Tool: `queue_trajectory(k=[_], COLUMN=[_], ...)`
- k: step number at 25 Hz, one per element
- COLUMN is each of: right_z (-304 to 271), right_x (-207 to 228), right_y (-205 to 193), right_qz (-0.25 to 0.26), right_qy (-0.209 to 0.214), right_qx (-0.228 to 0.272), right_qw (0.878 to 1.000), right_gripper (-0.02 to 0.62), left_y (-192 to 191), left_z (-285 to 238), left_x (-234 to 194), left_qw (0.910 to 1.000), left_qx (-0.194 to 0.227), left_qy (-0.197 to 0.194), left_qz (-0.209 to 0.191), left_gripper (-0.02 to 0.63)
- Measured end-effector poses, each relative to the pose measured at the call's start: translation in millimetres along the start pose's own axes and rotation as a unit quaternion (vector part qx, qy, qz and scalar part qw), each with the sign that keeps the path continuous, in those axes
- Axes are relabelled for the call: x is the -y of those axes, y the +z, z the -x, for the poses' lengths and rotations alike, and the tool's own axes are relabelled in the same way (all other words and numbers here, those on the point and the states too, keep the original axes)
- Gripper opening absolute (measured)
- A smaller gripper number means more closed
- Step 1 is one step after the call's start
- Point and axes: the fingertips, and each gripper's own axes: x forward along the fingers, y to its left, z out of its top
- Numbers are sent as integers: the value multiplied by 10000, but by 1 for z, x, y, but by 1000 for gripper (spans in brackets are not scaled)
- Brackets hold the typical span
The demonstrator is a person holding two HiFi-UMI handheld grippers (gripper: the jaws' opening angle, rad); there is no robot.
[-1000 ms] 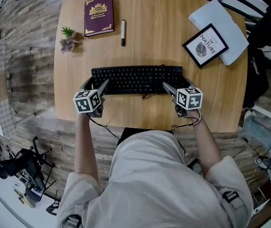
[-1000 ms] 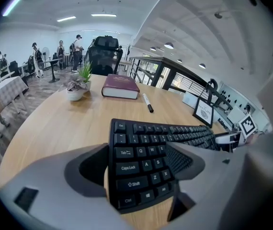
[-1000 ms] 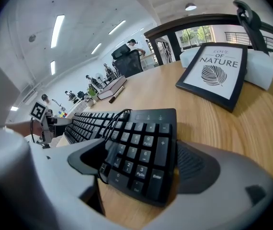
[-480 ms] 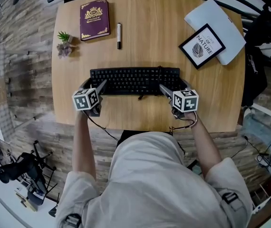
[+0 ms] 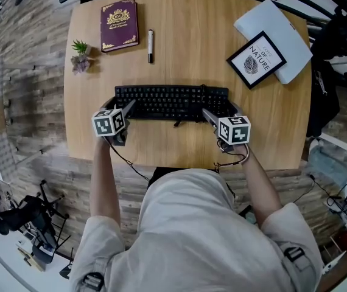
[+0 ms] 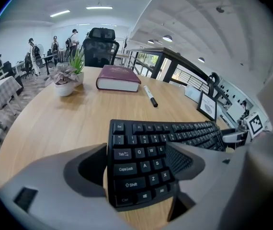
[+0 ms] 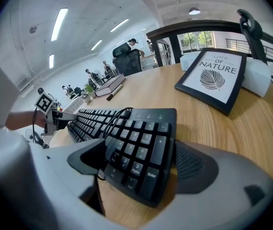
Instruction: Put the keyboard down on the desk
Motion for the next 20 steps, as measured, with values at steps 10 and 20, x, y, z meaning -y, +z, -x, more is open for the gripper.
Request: queue_trajectory(k=[10,20], right_z=[12,50], right_x=[10,15], right_y=[10,11], right_qz=[-277,444], right_qy=[-44,-801], right_qx=[241,535], right_qw=[9993,9944], right_gripper=[443,123], left_y=[6,-7], left_z=[24,46], left_x=[1,46], left_qw=[9989,9965], left_qx=[360,820], left_qy=[294,105], left_qz=[-68,106], left_gripper=[383,165])
